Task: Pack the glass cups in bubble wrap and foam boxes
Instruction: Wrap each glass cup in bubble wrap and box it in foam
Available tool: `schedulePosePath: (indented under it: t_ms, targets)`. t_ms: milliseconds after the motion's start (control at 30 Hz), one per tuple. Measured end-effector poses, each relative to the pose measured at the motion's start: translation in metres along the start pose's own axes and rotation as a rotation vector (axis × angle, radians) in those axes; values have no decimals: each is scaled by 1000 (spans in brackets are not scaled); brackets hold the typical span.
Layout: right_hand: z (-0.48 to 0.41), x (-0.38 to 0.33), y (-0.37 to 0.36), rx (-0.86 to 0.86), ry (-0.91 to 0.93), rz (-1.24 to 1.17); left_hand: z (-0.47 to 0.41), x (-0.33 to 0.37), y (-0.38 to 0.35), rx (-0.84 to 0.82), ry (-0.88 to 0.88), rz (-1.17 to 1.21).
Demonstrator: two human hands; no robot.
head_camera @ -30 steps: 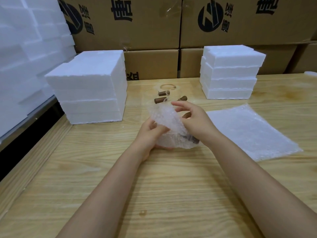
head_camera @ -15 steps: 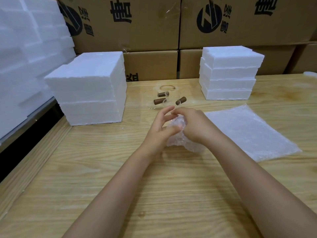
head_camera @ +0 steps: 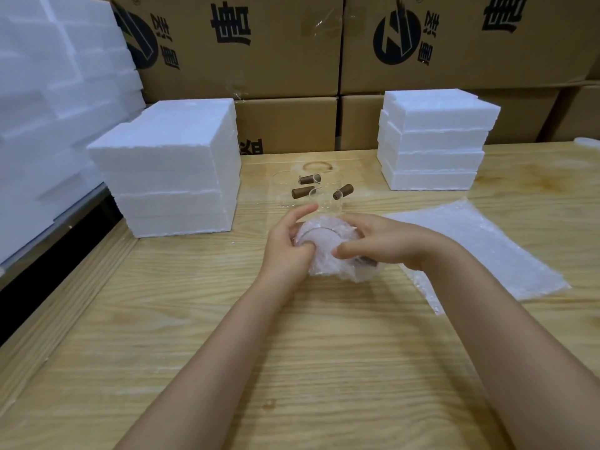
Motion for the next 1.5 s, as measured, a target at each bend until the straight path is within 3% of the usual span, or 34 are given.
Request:
schedulePosePath:
  t_ms: [167,300,367,467,533,767,867,967,1100,1167,1233,1367,1500]
  targets:
    - [-8,-2,20,377,-31,297,9,7,-11,-6,-68,25]
    - [-4,3,30,564,-49,156,11,3,-19,1,-83,89]
    - [-6,5,27,526,-47,56,9,-1,-18,23,-67,114]
    - [-13,-1,0,261,-3,-153,5,-8,-5,111,-3,102]
    - [-13,-7,-9,177,33,-191,3,-12,5,177,19,117]
    - [-8,-13,11,549,76,194,3,-17,-2,149,52,114]
    - [-3,-9,19,610,48,231,4,-17,-8,113,62,149]
    - [-4,-9,17,605,61,266,5,-16,-5,180,49,62]
    - [-12,-17,5,402,146,73,7,-10,16,336,24,4]
    - [-16,-11,-6,236,82,-10,8,-9,29,409,33,67]
    - [-18,-2,-11,190,10,31,9,-12,31,427,38,92]
    - [-21,8,-5,317,-30,3,9,-6,10,273,-24,88]
    - [-16,21,17,388,-78,-14,12,10,-22,-150,-220,23]
Point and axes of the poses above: each hand's wrist, its own z-axis away from the middle knuckle, its own y-axis out of the back of the hand, x = y × z, the point moved 10 cm from there along -z, towards the middle knuckle, and after that the axes turned 4 degrees about y, right-handed, at the moved point
